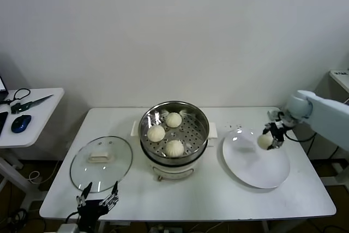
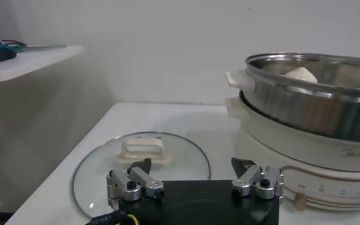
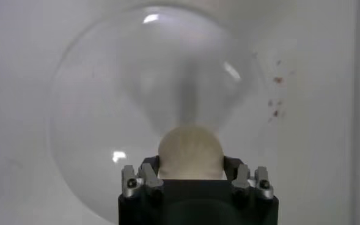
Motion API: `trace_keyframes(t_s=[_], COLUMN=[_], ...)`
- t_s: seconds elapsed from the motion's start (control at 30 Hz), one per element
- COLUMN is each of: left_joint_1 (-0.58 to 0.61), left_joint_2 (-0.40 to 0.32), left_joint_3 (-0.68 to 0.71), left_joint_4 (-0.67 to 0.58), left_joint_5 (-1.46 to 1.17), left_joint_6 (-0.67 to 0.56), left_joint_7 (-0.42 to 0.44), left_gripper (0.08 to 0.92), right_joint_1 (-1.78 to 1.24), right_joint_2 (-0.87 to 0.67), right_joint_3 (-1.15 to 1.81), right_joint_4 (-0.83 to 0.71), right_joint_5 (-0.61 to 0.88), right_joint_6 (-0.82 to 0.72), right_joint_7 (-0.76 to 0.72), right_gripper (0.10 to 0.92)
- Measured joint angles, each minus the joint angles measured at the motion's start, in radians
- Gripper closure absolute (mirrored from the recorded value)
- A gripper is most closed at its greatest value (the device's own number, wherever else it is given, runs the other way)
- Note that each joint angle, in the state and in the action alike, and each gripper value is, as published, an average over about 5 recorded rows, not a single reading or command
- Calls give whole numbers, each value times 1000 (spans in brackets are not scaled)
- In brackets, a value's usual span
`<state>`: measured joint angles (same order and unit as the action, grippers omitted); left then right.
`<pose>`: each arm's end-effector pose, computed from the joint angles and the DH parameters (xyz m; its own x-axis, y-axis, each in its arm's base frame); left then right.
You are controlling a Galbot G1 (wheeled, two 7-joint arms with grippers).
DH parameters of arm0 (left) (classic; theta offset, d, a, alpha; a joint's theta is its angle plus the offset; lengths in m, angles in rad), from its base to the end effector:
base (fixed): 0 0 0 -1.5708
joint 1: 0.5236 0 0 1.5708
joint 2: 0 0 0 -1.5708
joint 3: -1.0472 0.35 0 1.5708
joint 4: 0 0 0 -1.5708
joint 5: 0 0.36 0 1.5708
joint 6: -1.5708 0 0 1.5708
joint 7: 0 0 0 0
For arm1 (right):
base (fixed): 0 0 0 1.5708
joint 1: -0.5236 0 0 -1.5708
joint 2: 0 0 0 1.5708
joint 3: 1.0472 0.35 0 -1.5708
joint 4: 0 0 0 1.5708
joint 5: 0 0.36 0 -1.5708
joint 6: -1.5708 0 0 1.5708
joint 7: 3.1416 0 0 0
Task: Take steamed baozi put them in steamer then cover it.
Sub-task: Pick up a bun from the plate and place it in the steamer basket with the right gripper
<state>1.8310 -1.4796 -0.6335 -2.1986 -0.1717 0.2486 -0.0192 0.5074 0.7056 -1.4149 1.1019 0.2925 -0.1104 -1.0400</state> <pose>0.1098 0.0444 -0.3001 -0.9210 -0.0448 0.3871 -0.0571 0.9982 -0.0204 0.5586 -0.1959 -0.1245 -0.1698 -0.0883 0.9815 -0.9835 -0.0488 -0.1745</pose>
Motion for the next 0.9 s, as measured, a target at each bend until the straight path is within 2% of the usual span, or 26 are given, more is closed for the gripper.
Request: trace_keyframes(t_s=[0.23,0.47,0.67,0.9], left_joint_1=[-1,-4,-2,-1], left_joint_2=[8,11,14,17], left_joint_3=[0,-10,-19,-26], left_joint_4=[-11,-22,-25,-26], left_joint_5=[-5,-17,-22,-28], left_joint_6=[2,6,7,9], left_joint_7=[1,1,1,1], left_gripper=[177,177,177,177], right_joint_1=[273,380,359,286], right_joint_2=[97,233,352,439], right_joint_3=[-147,-186,-196,-208], right_joint_4=[125,196,203,174], right_joint_5=[214,396,458,454], right_joint_6=[-54,-131,-181,-206], right_joint_7=[-1,42,88,120], right_gripper=[341,344,338,340])
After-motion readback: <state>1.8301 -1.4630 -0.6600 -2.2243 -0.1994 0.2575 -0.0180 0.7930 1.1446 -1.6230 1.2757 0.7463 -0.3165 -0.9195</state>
